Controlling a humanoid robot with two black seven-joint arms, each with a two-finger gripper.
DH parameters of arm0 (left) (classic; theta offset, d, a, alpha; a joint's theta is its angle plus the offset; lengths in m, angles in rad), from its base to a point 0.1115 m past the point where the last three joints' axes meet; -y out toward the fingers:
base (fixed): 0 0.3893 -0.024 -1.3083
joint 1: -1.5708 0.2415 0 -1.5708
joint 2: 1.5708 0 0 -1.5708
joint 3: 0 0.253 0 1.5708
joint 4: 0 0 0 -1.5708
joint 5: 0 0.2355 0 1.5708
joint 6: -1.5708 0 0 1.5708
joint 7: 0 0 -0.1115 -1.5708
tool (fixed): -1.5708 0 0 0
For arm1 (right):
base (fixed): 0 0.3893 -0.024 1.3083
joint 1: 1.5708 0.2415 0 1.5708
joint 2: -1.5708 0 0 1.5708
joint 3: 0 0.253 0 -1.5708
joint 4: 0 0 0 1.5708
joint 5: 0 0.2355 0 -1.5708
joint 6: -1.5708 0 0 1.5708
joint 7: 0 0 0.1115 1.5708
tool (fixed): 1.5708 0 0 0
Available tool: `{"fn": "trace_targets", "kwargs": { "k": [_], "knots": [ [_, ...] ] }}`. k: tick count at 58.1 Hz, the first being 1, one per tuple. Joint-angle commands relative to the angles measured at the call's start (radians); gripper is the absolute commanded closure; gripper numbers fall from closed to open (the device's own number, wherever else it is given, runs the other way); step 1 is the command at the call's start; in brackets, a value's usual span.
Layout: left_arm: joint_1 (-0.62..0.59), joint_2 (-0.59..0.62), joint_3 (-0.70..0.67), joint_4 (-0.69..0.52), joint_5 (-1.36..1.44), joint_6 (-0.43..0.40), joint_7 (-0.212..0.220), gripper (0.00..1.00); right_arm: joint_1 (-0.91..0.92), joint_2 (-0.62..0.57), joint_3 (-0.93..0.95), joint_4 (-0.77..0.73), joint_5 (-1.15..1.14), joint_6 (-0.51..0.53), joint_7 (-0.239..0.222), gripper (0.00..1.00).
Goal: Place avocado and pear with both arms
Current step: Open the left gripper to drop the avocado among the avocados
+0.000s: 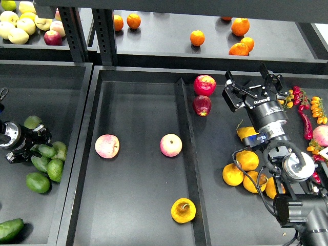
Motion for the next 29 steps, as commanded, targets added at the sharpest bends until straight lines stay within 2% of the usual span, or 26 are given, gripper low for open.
{"fn": "trace_targets", "kwargs": {
  "k": [1,15,29],
  "knots": [
    [0.0,-0.001,-0.002,-0.002,-0.002,0.0,0.0,0.34,0.0,0.0,0.0,0.001,0.0,0.001,0.0,0.01],
    [-0.008,-0.001,-0.002,-0.009,-0.002,0.0,0.0,0.26,0.0,0.0,-0.003,0.001,0.0,0.001,0.0,0.01],
    [-0.026,0.008,-0.026,-0.019,-0.005,0.0,0.0,0.08,0.0,0.0,-0.009,-0.001,-0.002,0.001,0.0,0.01]
  ]
}}
